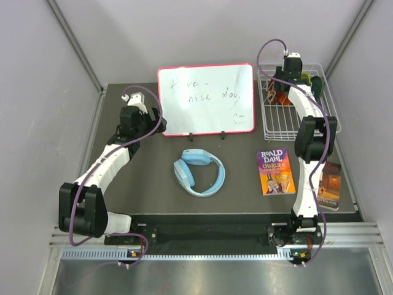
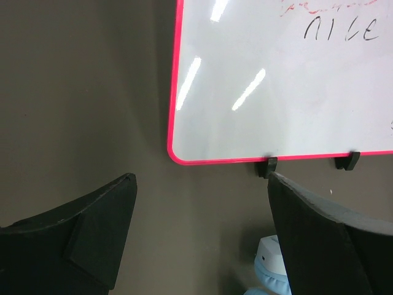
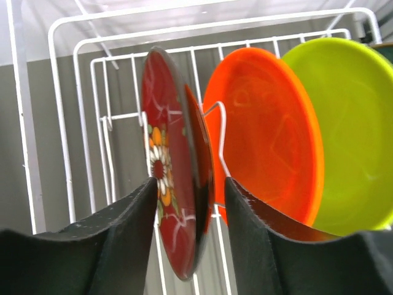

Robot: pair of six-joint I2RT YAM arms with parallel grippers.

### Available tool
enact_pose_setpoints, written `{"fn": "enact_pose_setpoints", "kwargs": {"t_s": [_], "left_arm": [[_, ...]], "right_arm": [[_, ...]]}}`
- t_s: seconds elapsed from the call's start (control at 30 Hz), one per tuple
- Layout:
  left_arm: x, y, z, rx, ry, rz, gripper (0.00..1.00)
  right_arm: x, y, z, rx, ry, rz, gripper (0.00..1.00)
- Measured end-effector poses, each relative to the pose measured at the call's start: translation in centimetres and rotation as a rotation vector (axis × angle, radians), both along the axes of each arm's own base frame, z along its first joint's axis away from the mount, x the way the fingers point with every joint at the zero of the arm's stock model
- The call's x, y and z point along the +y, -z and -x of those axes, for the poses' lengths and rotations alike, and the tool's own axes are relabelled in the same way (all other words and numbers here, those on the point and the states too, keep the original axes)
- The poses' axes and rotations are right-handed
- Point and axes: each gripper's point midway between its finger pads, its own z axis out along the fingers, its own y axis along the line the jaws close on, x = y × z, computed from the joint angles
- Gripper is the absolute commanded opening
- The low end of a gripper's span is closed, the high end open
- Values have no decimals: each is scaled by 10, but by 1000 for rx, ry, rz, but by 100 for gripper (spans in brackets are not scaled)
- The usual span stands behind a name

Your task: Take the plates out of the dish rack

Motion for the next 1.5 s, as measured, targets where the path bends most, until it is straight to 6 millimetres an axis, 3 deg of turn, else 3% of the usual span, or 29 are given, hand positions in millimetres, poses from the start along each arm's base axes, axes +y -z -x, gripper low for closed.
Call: {"fn": "enact_pose_setpoints", "kwargs": {"t_s": [0.1,0.23,0.57,0.8,1.0,1.2,1.37,1.5], "left_arm": [[0,-2,-2,-11,1,-3,91],[1,-5,-4,-29,-3,-5,91],[3,2,-1,-42,-10,-8,91],[1,2,0,-43,-9,-16,91],[-2,-2,1,-58,2,-36,88],[-14,-15,6,-94,29,-36,85],[-31,-29,13,-115,109,13,87],[-53,-42,19,-123,215,96,87]], "right_arm": [[2,7,-1,11,-12,-7,29],[2,9,-2,13,-12,-7,0],[-3,9,-1,-25,16,26,0],[2,-4,10,-64,94,191,0],[1,-37,27,-114,141,252,0],[-8,-100,48,-221,199,270,0],[-8,-150,92,-295,213,218,0],[15,-175,141,-349,126,71,0]]}}
